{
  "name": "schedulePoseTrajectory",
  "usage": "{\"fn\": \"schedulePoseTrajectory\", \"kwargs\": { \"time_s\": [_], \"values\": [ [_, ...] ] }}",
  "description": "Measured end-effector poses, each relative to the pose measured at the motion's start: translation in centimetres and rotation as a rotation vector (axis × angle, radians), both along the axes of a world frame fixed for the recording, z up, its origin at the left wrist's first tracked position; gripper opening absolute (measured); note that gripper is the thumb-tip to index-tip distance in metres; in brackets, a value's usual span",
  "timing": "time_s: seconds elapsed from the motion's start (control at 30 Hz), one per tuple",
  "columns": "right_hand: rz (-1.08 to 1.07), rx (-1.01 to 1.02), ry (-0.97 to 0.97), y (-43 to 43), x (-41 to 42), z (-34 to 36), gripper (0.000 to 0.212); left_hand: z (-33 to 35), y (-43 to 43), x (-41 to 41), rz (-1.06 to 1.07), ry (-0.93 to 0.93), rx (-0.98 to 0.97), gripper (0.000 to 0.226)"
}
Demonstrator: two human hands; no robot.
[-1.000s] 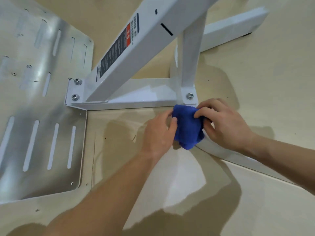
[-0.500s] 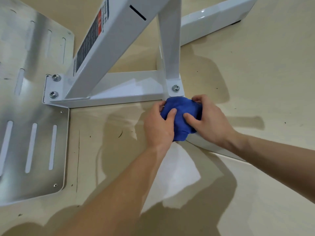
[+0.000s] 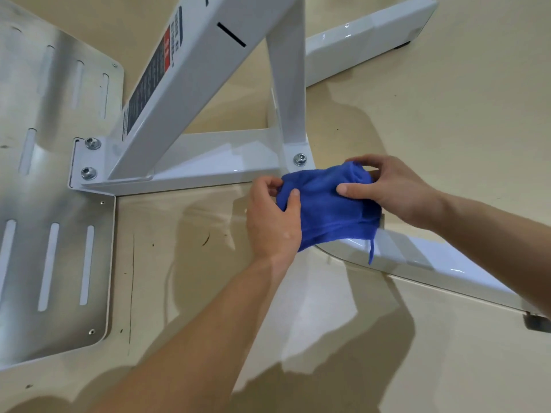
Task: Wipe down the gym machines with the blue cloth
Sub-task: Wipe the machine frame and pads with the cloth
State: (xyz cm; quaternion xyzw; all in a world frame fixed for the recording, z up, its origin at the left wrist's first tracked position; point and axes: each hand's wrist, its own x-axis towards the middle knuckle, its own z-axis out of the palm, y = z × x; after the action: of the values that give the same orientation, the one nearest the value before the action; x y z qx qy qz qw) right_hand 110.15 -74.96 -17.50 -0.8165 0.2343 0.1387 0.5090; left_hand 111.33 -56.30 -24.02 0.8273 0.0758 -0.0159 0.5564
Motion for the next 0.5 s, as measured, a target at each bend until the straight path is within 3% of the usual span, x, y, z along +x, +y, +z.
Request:
{"fn": "schedulePoseTrajectory", "kwargs": {
  "time_s": [0.1,0.17,0.27,0.33,0.5],
  "values": [
    [0.028,-0.414,0.033,1.1,-0.6,-1.1,0.069,-1.0,-0.7,-0.6,-0.024,-0.026,0.122,0.027],
    [0.056,-0.586,-0.058,2.8,-1.4,-2.2,0.054,-1.0,-1.2,-1.0,-0.019,-0.017,0.142,0.036],
    [0.198,-0.538,-0.162,4.9,-2.4,-3.5,0.020,-1.2,-2.3,-1.9,-0.157,0.098,0.031,0.050],
    [0.280,-0.537,-0.105,5.1,-2.0,-4.0,0.025,-1.7,-2.7,-1.8,-0.240,0.132,0.019,0.052],
    [0.301,-0.514,-0.051,5.1,1.3,-4.1,0.032,-1.7,-3.0,0.3,-0.221,0.129,-0.067,0.044]
  ]
}}
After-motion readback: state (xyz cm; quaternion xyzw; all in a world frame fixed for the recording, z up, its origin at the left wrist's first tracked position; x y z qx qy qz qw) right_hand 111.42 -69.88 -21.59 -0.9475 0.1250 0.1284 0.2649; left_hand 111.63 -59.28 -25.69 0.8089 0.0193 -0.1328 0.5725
